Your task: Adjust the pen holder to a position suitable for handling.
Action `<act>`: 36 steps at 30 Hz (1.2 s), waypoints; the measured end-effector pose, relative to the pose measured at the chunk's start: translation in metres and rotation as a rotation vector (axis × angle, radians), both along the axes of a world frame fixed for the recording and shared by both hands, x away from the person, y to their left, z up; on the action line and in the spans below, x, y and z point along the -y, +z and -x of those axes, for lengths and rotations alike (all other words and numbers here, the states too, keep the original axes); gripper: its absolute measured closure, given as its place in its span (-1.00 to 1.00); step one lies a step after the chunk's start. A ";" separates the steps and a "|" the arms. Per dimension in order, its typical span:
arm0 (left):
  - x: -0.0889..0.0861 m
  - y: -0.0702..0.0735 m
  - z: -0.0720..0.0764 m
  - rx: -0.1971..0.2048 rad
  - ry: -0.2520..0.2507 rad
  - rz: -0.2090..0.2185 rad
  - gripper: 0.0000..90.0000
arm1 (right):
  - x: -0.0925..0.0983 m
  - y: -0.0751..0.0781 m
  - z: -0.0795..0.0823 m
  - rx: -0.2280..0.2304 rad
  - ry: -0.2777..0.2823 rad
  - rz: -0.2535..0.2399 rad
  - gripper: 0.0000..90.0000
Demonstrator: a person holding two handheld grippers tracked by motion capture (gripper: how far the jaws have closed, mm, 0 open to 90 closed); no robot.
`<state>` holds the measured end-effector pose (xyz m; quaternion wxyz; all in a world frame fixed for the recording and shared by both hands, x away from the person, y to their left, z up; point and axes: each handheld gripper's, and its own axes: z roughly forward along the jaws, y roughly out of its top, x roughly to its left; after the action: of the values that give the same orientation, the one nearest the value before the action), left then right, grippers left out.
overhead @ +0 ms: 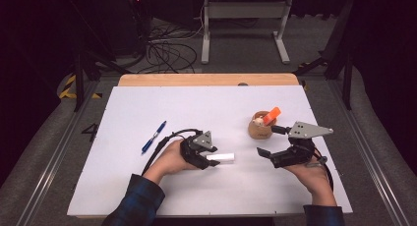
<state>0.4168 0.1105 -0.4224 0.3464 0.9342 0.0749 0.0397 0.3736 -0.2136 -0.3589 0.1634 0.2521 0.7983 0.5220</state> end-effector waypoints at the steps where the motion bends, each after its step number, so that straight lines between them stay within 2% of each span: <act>1: 0.000 0.000 -0.001 0.000 0.005 -0.004 0.09 | 0.000 0.000 0.000 0.001 0.000 0.000 -0.85; 3: 0.000 -0.002 -0.002 -0.004 0.004 0.000 0.15 | 0.000 0.000 0.000 0.000 0.002 -0.004 -0.85; 7: 0.000 -0.004 -0.002 -0.015 -0.003 -0.021 0.25 | 0.000 0.000 0.000 -0.004 0.003 -0.003 -0.85; 15: 0.001 -0.004 -0.001 -0.006 -0.010 -0.022 0.33 | -0.003 -0.002 -0.001 -0.005 0.015 0.009 -0.85; 19: 0.002 -0.004 0.001 -0.002 -0.017 -0.028 0.43 | -0.003 -0.002 -0.001 -0.005 0.014 0.008 -0.85; 22: 0.003 -0.003 0.001 -0.011 0.000 -0.032 0.57 | -0.003 -0.001 0.000 -0.004 0.018 0.006 -0.84; 29: 0.004 -0.003 0.004 -0.016 0.030 -0.033 0.58 | -0.005 -0.002 -0.001 -0.009 0.024 0.008 -0.84; 31: 0.004 -0.002 0.006 0.013 0.049 -0.018 0.58 | -0.006 -0.003 -0.001 -0.009 0.018 0.008 -0.85; 34: 0.001 0.001 0.008 0.058 0.094 0.064 0.58 | -0.007 -0.004 -0.002 -0.008 -0.009 0.001 -0.88; 36: -0.001 0.005 0.012 0.089 0.110 0.098 0.58 | -0.007 -0.004 -0.003 -0.020 -0.022 -0.021 -0.89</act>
<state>0.4051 0.1120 -0.4175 0.3919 0.9080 0.1124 0.0963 0.3762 -0.2071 -0.3629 0.1584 0.2680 0.7916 0.5258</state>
